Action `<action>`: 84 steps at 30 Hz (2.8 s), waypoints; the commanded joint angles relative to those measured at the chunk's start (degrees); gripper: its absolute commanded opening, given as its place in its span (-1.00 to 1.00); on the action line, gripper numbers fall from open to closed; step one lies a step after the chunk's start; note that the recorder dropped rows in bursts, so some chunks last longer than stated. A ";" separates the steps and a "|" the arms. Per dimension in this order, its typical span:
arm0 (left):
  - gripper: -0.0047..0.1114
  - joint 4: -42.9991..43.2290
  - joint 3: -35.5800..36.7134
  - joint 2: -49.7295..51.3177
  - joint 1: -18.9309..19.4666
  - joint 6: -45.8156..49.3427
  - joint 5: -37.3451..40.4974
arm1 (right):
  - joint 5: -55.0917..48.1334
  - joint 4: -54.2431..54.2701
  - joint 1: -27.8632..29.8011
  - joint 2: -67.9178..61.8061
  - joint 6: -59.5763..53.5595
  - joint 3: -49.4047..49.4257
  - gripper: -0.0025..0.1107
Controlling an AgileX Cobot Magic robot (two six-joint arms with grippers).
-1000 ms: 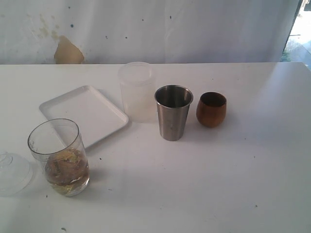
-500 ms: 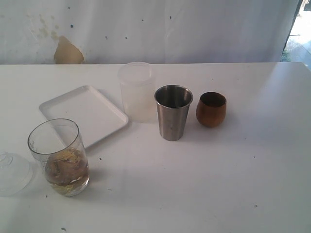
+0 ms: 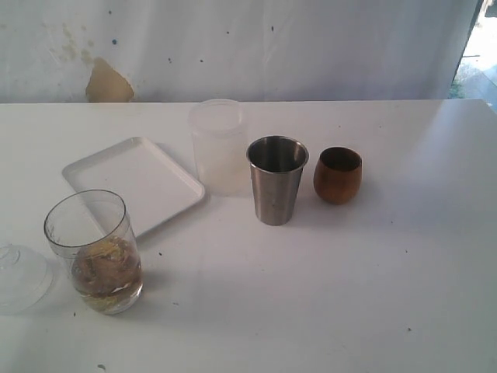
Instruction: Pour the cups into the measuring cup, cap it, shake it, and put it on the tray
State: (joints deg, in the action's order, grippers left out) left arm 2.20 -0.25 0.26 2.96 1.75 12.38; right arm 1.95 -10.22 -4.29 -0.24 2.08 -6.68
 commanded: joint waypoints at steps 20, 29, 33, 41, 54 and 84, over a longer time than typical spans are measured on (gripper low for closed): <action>-0.91 0.01 0.25 -0.26 -0.29 -0.20 -0.68 | -19.52 3.17 7.52 0.24 -2.08 6.68 -0.96; -0.91 0.01 0.25 -0.26 -0.29 -0.20 -0.68 | -19.91 3.00 6.77 0.24 -2.08 6.68 -0.96; -0.91 0.01 0.25 -0.26 -0.29 -0.20 -0.68 | -19.91 3.00 6.60 0.24 -2.08 6.68 -0.96; -0.91 0.01 0.25 -0.26 -0.29 -0.20 -0.68 | -19.91 3.00 6.67 0.24 -0.89 6.68 -0.96; -0.91 0.01 0.25 -0.26 -0.29 -0.20 -1.38 | -19.91 2.91 6.67 0.24 -0.78 6.68 -0.96; -0.91 4.81 -40.80 48.25 -0.29 -11.32 27.87 | -19.91 2.91 6.67 0.24 -0.78 6.68 -0.96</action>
State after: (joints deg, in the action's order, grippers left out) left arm 1.44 -36.22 40.39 2.96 -7.33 30.48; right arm -18.41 -7.31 2.59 -0.24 1.07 -0.41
